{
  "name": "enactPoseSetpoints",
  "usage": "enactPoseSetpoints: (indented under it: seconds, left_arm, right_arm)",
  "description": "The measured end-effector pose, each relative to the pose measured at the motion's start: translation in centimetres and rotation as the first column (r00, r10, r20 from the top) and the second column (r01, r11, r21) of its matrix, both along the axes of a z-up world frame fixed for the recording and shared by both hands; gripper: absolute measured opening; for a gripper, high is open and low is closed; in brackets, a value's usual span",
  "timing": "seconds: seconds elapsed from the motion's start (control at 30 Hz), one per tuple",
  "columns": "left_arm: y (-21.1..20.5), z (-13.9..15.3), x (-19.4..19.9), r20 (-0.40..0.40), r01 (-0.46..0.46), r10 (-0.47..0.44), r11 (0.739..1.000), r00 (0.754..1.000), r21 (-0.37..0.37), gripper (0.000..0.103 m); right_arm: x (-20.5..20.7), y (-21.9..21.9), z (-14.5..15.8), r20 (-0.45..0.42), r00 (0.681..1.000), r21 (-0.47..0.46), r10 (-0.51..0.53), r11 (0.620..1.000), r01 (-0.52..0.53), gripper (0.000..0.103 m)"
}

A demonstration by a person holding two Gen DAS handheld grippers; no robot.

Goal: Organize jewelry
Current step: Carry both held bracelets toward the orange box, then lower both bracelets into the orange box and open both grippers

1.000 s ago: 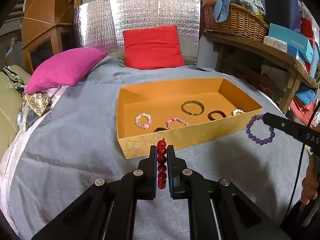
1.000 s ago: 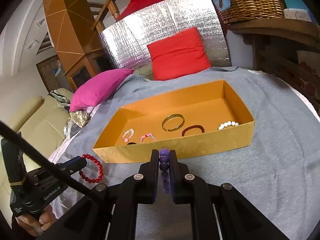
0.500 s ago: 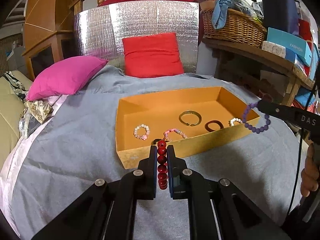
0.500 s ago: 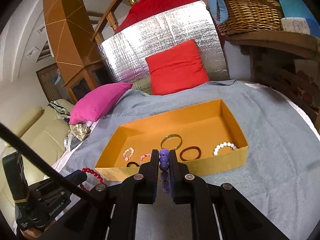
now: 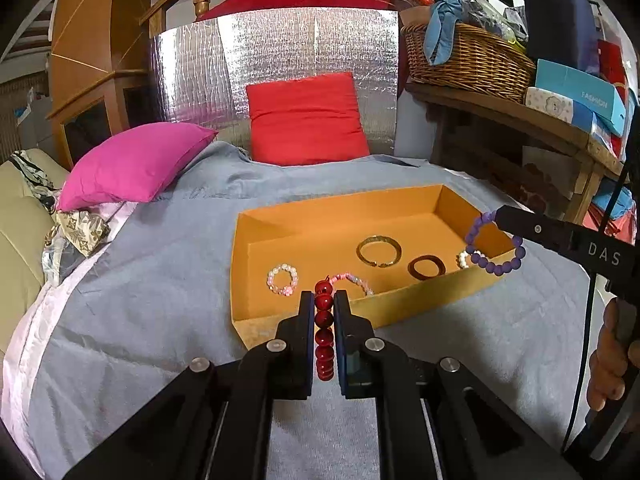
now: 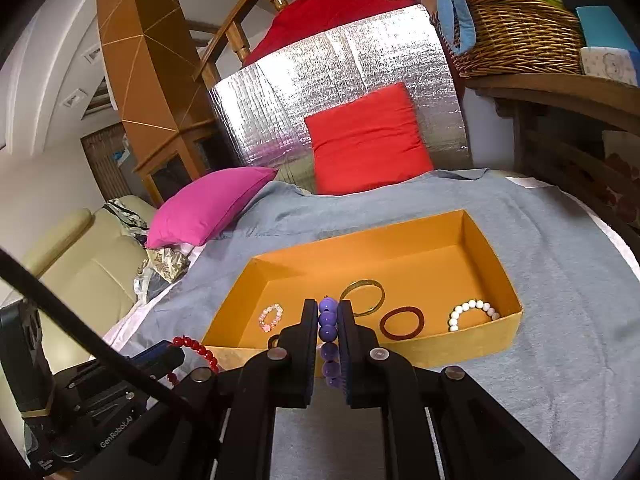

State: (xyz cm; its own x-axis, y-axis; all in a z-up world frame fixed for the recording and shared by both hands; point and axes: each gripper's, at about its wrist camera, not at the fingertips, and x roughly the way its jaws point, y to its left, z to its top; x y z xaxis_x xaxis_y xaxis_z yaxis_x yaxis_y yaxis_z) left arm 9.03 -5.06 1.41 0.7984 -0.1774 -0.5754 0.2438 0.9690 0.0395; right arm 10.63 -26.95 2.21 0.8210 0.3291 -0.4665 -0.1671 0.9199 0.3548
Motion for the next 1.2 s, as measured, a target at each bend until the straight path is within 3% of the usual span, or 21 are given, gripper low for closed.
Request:
enactPoseSetpoints:
  seconds: [0.27, 0.57, 0.9, 1.2]
  left_arm:
    - [-0.7, 1.8, 2.1, 0.034, -0.012, 0.011, 0.999, 0.999, 0.034, 0.010]
    - [-0.1, 4.1, 9.1, 0.018, -0.031, 0.031, 0.999, 0.999, -0.045, 0.010]
    - [-1.5, -1.3, 17.0, -0.144, -0.043, 0.030, 0.995, 0.989, -0.093, 0.010]
    - [-3.4, -5.4, 20.0, -0.265, -0.032, 0.009, 0.996, 0.964, -0.082, 0.010]
  right_arm:
    - [1.7, -1.3, 0.9, 0.004, 0.999, 0.010, -0.033, 0.999, 0.033, 0.011]
    - [7.6, -2.9, 2.2, -0.038, 0.998, 0.029, -0.053, 0.998, 0.054, 0.011]
    - [15.1, -2.5, -2.3, -0.219, 0.974, 0.020, -0.065, 0.997, 0.071, 0.011]
    - [18.2, -2.3, -6.1, -0.317, 0.945, 0.039, -0.076, 0.995, 0.093, 0.011]
